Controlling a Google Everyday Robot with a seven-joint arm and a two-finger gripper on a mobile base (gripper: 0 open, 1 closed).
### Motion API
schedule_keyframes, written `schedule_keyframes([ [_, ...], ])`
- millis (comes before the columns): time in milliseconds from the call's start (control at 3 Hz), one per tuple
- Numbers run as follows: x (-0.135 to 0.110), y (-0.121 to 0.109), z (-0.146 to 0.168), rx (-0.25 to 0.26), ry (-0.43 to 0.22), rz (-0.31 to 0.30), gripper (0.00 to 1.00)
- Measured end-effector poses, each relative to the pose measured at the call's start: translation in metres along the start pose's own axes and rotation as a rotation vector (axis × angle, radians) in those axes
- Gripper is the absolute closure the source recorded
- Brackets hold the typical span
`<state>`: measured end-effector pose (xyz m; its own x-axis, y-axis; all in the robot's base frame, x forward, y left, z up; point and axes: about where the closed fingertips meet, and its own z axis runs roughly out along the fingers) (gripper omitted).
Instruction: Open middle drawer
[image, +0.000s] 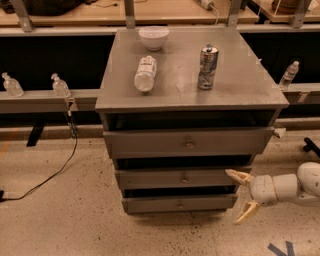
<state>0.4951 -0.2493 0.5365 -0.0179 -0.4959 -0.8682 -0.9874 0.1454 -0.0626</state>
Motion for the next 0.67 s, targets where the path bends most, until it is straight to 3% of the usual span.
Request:
schedule_keyframes([
  [333, -0.004, -0.007, 0.012, 0.045, -0.011, -0.075, 0.0],
  [667, -0.008, -0.023, 0.038, 0.164, -0.028, -0.237, 0.0],
])
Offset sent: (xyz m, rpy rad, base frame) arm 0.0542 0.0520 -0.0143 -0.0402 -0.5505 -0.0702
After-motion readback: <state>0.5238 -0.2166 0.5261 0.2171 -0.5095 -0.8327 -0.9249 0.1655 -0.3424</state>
